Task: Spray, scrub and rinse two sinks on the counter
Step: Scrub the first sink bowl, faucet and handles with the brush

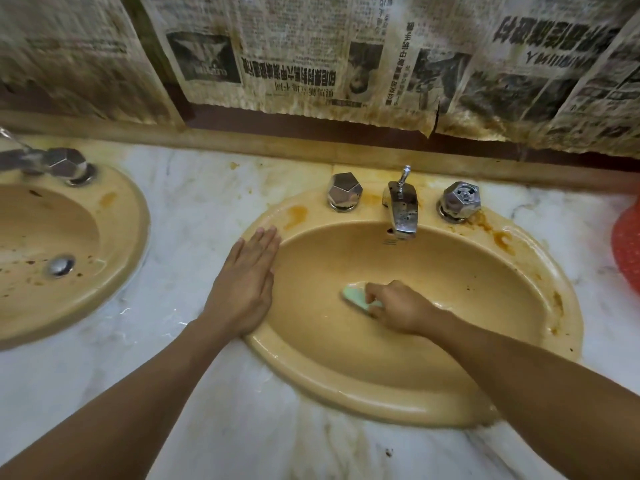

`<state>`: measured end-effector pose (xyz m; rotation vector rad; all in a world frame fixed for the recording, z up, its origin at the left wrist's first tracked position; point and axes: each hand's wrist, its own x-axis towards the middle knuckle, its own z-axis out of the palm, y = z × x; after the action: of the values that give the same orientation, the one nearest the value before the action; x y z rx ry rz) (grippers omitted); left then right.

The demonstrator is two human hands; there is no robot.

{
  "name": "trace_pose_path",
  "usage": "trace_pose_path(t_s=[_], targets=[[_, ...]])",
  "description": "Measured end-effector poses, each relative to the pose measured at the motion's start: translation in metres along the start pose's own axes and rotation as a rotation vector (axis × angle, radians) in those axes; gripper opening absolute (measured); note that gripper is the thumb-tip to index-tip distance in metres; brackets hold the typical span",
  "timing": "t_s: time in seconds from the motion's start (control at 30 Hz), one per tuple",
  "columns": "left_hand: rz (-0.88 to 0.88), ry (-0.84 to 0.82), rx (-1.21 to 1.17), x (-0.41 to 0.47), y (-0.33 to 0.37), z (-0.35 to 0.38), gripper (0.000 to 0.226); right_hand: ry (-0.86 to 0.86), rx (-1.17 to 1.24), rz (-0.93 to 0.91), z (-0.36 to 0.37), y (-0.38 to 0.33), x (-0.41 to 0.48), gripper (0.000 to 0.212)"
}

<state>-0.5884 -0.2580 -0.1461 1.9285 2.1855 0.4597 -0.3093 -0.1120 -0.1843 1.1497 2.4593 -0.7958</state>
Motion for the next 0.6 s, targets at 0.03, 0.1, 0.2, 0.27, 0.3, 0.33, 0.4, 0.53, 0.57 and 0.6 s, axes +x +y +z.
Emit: trace_pose_path(t_s=[0.03,0.1,0.2,0.27,0.3,0.33,0.4,0.53,0.57,0.6], targets=[[0.003,0.002,0.0,0.0,0.0,0.0,0.063,0.04,0.004,0.06,-0.009,0.01,0.002,0.016],[0.004,0.012,0.002,0.0,0.0,0.0,0.063,0.105,0.003,0.103,-0.01,0.018,0.001,0.017],[0.005,0.022,0.001,0.0,0.0,0.0,0.063,-0.067,-0.014,-0.124,0.013,0.0,-0.013,0.016],[0.008,0.027,-0.006,0.0,0.001,0.0,0.063,-0.071,-0.013,-0.152,0.02,-0.007,-0.015,0.016],[0.01,0.027,-0.009,0.0,0.001,0.0,0.063,0.017,0.003,-0.081,0.019,-0.005,-0.009,0.016],[0.009,0.029,-0.009,-0.001,0.001,0.001,0.063,0.122,0.033,0.017,0.016,-0.003,-0.004,0.016],[0.005,0.034,-0.008,-0.001,0.002,0.001,0.062,0.218,0.08,0.086,0.019,-0.006,-0.001,0.017],[0.001,0.039,-0.032,-0.001,0.002,0.001,0.061,0.048,0.092,-0.187,0.029,-0.036,-0.008,0.019],[0.002,0.042,-0.041,-0.001,0.003,0.0,0.06,0.093,0.116,-0.19,0.027,-0.04,-0.006,0.019],[0.004,0.044,-0.052,-0.001,0.003,0.001,0.059,0.192,0.182,-0.147,0.024,-0.043,-0.001,0.018]])
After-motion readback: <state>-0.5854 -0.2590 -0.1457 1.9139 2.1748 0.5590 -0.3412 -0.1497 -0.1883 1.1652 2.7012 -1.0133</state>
